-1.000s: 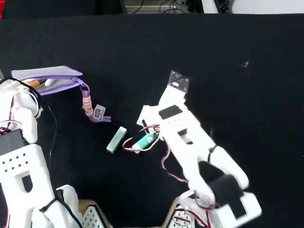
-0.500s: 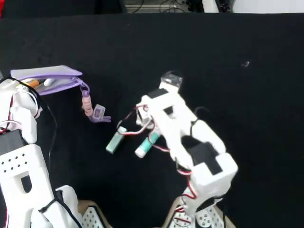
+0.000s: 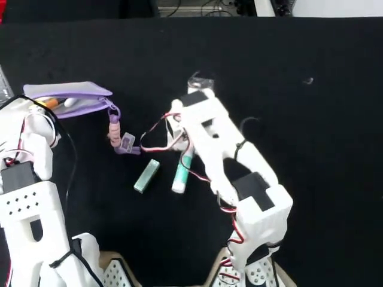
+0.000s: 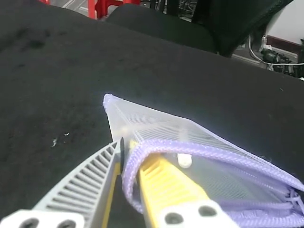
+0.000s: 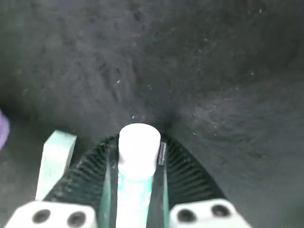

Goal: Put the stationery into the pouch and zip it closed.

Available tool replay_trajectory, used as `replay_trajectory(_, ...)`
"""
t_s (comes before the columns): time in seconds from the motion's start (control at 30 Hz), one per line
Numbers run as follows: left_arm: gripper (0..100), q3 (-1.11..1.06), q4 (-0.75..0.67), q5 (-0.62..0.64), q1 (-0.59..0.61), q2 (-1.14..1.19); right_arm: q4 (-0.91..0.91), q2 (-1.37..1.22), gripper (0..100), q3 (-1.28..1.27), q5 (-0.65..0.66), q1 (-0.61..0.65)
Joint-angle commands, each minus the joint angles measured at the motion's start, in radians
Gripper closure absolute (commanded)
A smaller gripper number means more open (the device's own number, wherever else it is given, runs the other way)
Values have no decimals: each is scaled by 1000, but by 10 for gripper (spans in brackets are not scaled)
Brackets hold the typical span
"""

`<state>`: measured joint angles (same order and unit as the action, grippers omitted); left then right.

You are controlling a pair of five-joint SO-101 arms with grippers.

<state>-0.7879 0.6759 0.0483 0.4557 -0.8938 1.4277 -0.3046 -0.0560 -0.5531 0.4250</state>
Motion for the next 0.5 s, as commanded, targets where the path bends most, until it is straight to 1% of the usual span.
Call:
replay_trajectory(0.0,970,18,5,8,-48,-23,112,8,986,182,80,2)
replay_trajectory(0.2,970,25,69,8,-117,-34,334,8,986,599,126,-17)
replay_trajectory(0.33,970,16,75,8,-153,-35,338,54,986,792,201,-74)
replay_trajectory(0.47,970,-5,72,8,-188,-35,338,153,986,871,276,-100)
